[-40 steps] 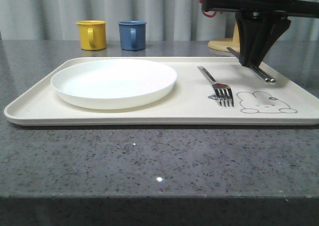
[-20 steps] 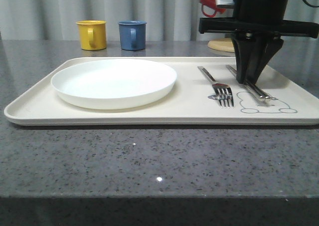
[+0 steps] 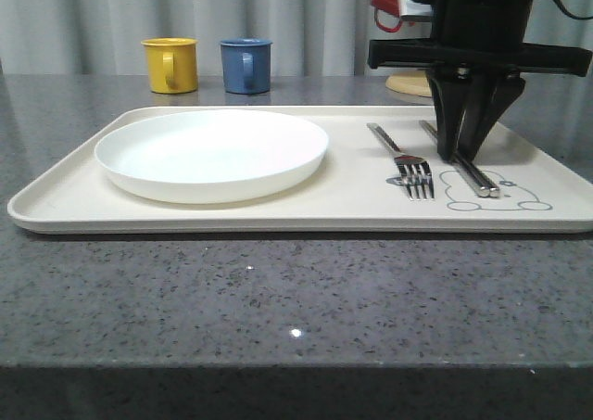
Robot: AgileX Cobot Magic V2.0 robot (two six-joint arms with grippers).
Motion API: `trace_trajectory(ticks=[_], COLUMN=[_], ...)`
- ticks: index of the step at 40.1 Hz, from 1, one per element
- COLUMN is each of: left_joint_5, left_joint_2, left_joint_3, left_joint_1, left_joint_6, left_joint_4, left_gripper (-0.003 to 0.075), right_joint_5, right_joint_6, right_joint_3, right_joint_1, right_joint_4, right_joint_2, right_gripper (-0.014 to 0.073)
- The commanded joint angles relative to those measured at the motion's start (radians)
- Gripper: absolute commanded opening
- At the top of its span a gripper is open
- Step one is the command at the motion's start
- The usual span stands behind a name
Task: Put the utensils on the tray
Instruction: 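Lower the chopsticks onto the tray beside the fork and release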
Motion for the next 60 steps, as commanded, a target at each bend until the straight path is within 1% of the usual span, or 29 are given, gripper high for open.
trace_trajectory(ticks=[1, 4, 12, 17, 25, 30, 34, 38, 41, 46, 60], left_joint_5=[-0.084, -0.084, -0.084, -0.084, -0.084, -0.084, -0.084, -0.084, -0.084, -0.084, -0.084], left_joint_2=[0.010, 0.010, 0.010, 0.010, 0.010, 0.010, 0.010, 0.010, 0.010, 0.010, 0.010], left_joint_3=[-0.024, -0.024, -0.024, -0.024, -0.024, -0.024, -0.024, -0.024, -0.024, -0.024, -0.024], left_joint_1=[0.001, 0.001, 0.001, 0.001, 0.001, 0.001, 0.001, 0.001, 0.001, 0.001, 0.001], left_joint_6=[-0.009, -0.009, -0.009, -0.009, -0.009, -0.009, -0.009, -0.009, -0.009, -0.009, -0.009], left_joint_4=[-0.009, -0.009, -0.009, -0.009, -0.009, -0.009, -0.009, -0.009, -0.009, -0.009, -0.009], left_gripper=[-0.0018, -0.0018, -0.0018, -0.0018, -0.0018, -0.0018, -0.0018, -0.0018, -0.0018, -0.0018, -0.0018], right_joint_5=[0.053, 0.055, 0.074, 0.106, 0.107, 0.107, 0.106, 0.106, 0.096, 0.059, 0.004], right_joint_6=[-0.003, -0.003, -0.029, -0.126, -0.282, -0.391, -0.439, -0.483, -0.510, -0.512, -0.512], right_joint_3=[-0.035, -0.045, -0.099, -0.131, -0.115, -0.051, 0.004, 0.048, 0.071, 0.077, 0.077], right_joint_1=[-0.002, -0.002, -0.012, -0.062, -0.224, -0.344, -0.432, -0.491, -0.512, -0.532, -0.533], right_joint_4=[-0.009, -0.018, -0.070, -0.072, -0.072, -0.072, -0.072, -0.072, -0.072, -0.072, -0.129], right_joint_2=[-0.045, -0.057, -0.123, -0.175, -0.247, -0.290, -0.300, -0.292, -0.278, -0.239, -0.134], right_gripper=[0.0254, 0.0290, 0.0293, 0.0293, 0.0293, 0.0293, 0.0295, 0.0314, 0.0325, 0.0333, 0.0331])
